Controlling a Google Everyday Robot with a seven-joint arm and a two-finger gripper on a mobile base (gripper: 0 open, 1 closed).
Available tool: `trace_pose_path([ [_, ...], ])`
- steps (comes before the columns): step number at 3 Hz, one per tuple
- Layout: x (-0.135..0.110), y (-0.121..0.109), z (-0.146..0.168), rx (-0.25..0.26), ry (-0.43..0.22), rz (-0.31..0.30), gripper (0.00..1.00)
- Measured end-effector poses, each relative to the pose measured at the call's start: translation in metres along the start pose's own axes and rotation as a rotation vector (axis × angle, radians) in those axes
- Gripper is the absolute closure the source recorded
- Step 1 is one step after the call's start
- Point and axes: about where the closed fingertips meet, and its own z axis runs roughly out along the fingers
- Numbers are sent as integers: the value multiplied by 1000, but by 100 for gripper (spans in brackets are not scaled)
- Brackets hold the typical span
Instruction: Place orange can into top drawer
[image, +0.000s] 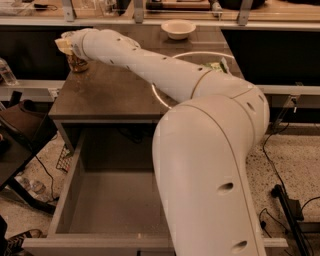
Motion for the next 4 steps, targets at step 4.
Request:
trace_pose_path([
  [4, -60, -40, -205, 141, 41, 30, 100],
])
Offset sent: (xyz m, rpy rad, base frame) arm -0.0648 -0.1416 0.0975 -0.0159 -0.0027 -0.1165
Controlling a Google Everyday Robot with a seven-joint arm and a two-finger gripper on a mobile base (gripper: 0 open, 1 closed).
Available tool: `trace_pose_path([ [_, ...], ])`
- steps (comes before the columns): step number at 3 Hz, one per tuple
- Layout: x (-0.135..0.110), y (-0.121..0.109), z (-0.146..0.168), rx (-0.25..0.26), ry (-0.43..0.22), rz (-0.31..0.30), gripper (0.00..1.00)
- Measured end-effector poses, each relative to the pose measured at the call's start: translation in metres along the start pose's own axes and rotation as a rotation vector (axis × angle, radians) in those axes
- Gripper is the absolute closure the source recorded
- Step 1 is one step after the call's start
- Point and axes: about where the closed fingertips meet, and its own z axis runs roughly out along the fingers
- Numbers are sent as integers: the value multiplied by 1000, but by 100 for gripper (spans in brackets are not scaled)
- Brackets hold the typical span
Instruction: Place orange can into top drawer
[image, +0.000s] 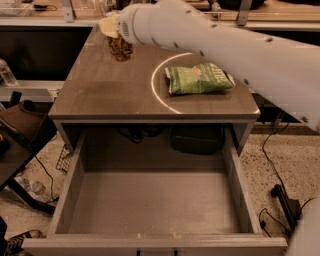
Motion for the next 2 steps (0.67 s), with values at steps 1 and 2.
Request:
trace_pose_path([
  [1, 15, -9, -76, 71, -4, 14, 100],
  [2, 39, -5, -134, 122, 6, 35, 100],
])
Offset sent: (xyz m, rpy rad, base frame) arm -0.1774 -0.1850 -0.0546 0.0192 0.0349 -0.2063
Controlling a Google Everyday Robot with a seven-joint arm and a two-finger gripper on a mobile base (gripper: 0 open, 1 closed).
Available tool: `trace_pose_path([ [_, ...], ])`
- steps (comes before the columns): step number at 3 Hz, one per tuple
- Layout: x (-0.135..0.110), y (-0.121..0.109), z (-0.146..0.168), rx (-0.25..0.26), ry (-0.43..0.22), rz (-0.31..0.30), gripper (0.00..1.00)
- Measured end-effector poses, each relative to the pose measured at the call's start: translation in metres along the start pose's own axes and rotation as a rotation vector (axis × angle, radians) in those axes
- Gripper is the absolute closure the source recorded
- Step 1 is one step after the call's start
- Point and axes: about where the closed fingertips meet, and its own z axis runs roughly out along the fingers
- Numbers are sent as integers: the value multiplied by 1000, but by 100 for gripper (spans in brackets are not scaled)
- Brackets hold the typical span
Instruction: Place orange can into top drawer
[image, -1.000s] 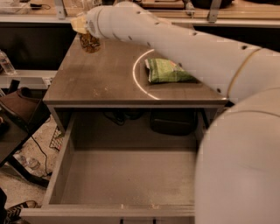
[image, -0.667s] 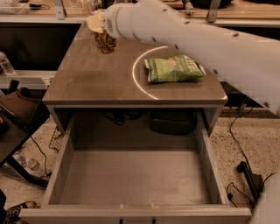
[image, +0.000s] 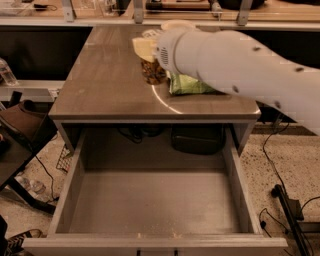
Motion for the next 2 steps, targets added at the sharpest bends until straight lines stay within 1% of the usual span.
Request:
trace_pose_path([
  [1, 36, 11, -33, 9, 41, 55, 100],
  [2, 77, 23, -45, -23, 88, 101, 100],
])
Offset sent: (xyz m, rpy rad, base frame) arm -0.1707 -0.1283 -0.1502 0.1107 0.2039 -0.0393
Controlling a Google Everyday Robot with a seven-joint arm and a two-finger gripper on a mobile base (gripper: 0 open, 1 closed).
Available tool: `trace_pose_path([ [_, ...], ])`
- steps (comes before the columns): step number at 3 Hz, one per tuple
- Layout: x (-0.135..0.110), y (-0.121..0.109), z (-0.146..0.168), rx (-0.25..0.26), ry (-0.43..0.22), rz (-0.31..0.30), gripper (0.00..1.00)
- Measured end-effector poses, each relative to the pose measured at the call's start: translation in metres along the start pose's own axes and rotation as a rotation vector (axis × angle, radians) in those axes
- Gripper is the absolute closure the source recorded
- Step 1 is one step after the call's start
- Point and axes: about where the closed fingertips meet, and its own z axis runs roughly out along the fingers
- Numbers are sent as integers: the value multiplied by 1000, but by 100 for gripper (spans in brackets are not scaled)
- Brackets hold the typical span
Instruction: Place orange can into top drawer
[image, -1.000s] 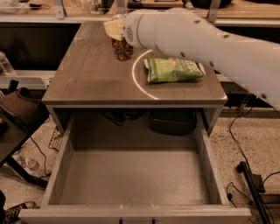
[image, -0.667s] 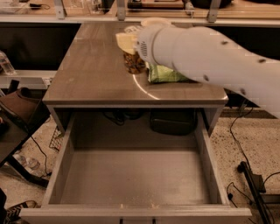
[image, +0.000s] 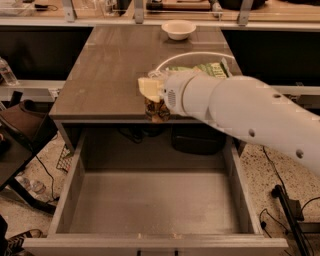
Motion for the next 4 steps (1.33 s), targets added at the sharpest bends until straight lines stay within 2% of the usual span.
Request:
trace_pose_path([
  [1, 64, 7, 1, -82, 55, 50, 100],
  [2, 148, 32, -10, -191, 108, 87, 100],
  [3, 193, 66, -33, -285, 79, 55, 100],
  [4, 176, 81, -51, -296, 12, 26, 100],
])
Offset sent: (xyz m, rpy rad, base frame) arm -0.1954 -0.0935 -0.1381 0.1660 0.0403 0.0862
